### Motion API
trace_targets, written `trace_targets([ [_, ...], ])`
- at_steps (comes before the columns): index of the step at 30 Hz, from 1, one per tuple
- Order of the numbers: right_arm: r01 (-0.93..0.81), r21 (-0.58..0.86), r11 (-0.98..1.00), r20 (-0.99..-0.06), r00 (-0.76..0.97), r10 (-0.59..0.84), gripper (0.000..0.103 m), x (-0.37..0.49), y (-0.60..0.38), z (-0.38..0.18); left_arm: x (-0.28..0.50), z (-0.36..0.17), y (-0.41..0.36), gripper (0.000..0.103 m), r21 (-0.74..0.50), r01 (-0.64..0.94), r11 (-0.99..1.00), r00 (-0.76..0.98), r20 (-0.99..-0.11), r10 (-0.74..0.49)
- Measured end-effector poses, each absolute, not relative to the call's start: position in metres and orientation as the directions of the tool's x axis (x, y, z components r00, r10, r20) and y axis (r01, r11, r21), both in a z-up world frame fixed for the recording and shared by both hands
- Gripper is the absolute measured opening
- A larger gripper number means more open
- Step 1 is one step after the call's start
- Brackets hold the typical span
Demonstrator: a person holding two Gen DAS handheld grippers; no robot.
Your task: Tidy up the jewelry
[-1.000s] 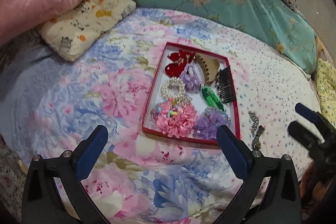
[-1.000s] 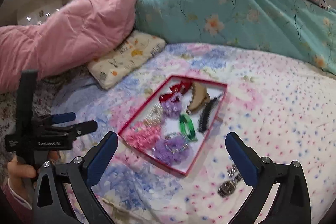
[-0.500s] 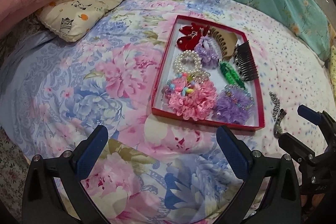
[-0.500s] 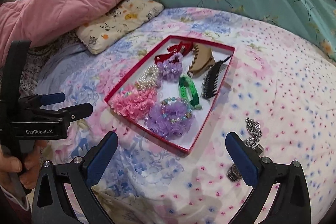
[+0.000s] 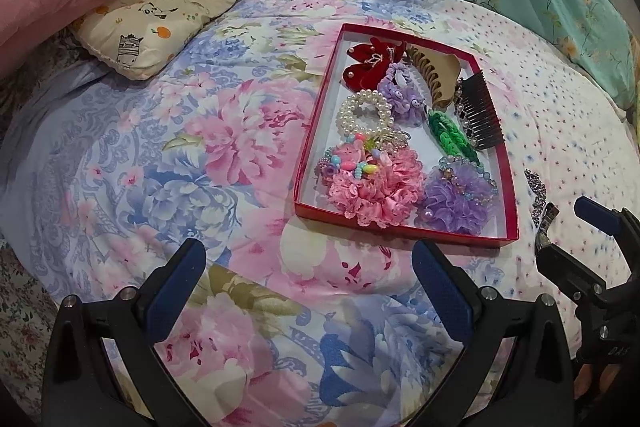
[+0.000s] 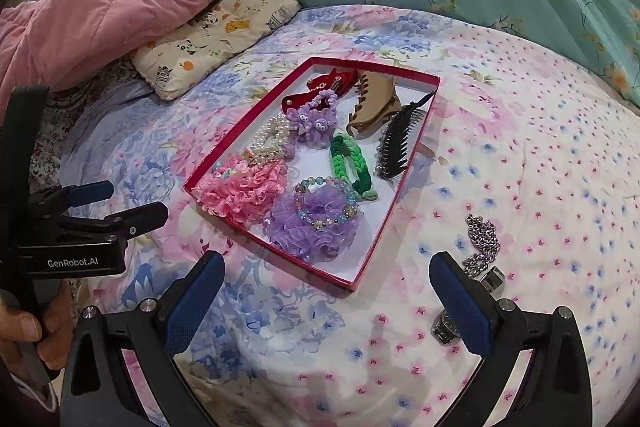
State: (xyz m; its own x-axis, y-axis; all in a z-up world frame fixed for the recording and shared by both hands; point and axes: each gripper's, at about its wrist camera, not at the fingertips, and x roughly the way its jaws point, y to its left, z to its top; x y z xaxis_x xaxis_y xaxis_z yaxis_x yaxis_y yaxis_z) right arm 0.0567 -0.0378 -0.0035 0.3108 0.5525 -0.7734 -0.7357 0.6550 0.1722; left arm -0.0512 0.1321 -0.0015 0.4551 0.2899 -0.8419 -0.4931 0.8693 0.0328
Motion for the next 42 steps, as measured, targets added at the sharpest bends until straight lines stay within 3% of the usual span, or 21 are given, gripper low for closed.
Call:
trace_targets([
  [42, -0.72, 0.188, 0.668, -0.746, 0.338, 0.574, 0.103, 0.06, -0.045, 0.003, -0.051, 0.007, 0.121, 0.103, 0.089, -0.481, 0.872, 0.467, -0.816, 0.34],
])
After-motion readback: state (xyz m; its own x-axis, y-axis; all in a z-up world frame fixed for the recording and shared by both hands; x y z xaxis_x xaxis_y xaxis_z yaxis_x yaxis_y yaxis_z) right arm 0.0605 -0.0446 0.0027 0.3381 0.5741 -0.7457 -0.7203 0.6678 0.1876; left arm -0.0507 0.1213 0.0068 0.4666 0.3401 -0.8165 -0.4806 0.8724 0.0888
